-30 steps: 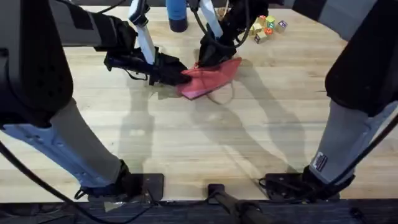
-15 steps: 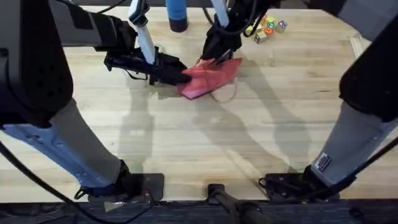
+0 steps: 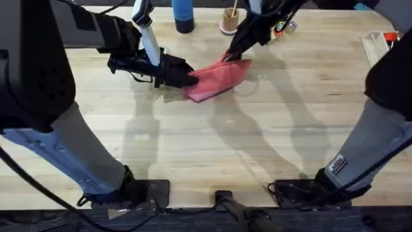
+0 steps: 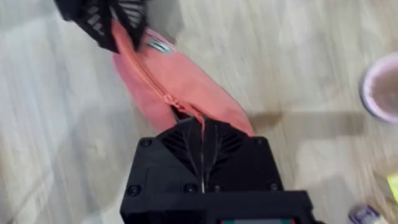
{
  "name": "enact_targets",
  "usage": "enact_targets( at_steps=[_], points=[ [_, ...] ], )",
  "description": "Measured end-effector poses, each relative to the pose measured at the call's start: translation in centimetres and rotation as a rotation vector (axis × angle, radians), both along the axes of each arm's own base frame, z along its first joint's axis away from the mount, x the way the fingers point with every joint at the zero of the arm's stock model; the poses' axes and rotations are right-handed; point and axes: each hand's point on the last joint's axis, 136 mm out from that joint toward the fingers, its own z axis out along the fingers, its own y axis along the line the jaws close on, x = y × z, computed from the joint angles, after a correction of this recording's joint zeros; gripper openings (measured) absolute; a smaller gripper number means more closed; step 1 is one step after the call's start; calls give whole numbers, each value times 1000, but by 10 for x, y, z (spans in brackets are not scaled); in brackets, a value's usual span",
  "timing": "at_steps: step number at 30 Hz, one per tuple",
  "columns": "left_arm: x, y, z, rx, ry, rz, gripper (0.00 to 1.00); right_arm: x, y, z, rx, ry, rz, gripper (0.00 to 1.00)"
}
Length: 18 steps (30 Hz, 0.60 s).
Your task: Unzip the bag, pick up the pens from the table one at a time and place them inside, then zip the bag closed.
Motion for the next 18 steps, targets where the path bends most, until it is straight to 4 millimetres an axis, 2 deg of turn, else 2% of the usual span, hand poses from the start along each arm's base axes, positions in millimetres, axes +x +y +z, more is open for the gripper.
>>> enact_targets(
  at_steps=[12, 13, 18],
  points=[
    [0, 0, 0, -2, 0, 0, 42, 28, -76, -3, -33, 4, -185, 33],
    [0, -1, 1, -5, -2, -1, 42, 27, -97, -7, -37, 45, -244, 33],
    [0, -1, 1, -5, -1, -1, 42, 24, -100, -31, -50, 132, -262, 33]
  ],
)
